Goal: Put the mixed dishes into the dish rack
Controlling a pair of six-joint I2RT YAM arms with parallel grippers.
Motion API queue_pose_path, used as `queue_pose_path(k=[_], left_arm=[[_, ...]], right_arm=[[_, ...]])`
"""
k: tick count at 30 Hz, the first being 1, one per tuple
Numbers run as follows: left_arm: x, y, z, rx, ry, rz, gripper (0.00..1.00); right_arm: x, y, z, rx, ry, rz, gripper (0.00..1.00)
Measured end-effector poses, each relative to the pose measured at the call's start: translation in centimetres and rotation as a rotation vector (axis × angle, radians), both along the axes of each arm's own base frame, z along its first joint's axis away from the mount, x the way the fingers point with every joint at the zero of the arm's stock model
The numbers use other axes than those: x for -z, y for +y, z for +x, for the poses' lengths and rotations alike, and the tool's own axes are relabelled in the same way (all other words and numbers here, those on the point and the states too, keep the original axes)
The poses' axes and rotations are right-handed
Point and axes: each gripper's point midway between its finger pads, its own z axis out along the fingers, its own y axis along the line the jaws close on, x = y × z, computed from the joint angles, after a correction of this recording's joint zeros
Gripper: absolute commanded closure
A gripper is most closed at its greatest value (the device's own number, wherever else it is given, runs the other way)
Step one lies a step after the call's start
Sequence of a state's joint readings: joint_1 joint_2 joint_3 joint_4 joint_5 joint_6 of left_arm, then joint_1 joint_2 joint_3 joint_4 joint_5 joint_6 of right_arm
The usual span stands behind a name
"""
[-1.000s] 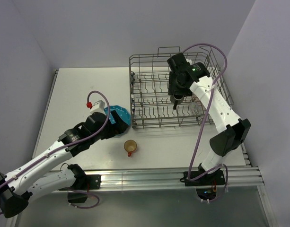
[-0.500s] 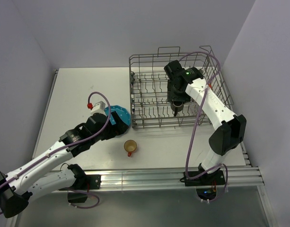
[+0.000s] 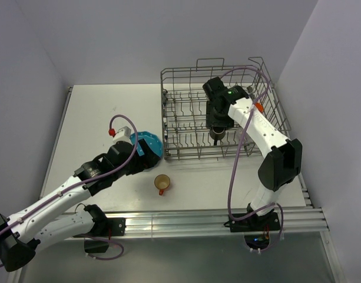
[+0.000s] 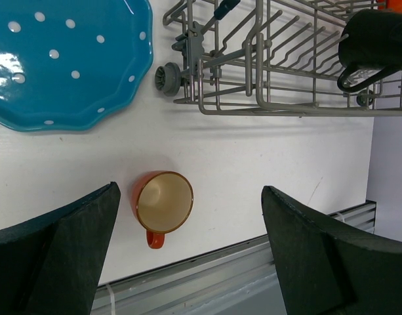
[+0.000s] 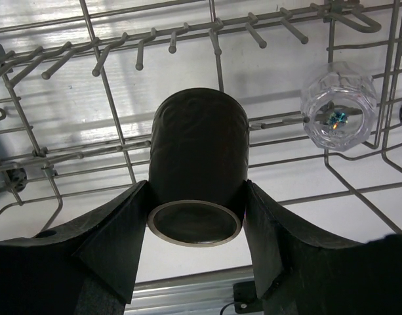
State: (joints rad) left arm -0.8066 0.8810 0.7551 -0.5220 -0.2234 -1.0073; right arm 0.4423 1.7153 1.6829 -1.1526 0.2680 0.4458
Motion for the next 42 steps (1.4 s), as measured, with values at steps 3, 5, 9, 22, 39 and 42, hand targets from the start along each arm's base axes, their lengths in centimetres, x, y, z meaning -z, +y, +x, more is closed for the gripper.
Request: queue_pose_path(k=[3,5,9,22,39,42], left_arm=[[0.4,0.1,-0.1,-0.002,0.008,0.004,0.04],[1.2,0.3,-0.3,-0.004,0.022,0.014,0.04],[2.6,0.6,-0.6,-0.011,0.056,0.036,0.04],[5.9,-0.1,-1.5,-0.001,0.169,0.054,0.06],[7.1,-1.0,-1.9,0.015,0.209,0.017,0.13],[7.2,-1.1,-2.0,0.018,0.211,0.010,0.15]], right_arm=[[0.5,0.1,0.3,0.000,0.005,0.001,1.00],[0.8,0.1,0.4,0.000,0.009,0.002,1.00],[1.6,-0.1,0.2,0.003,0.023,-0.001,1.00],[4.5,-1.0,-0.8,0.003,0.085,-0.016,1.00],[5.8,-1.1,-0.1,-0.003,0.070,0.015,0.38],[5.5,-1.0,-0.3,-0.009,0.063,0.022,0.35]])
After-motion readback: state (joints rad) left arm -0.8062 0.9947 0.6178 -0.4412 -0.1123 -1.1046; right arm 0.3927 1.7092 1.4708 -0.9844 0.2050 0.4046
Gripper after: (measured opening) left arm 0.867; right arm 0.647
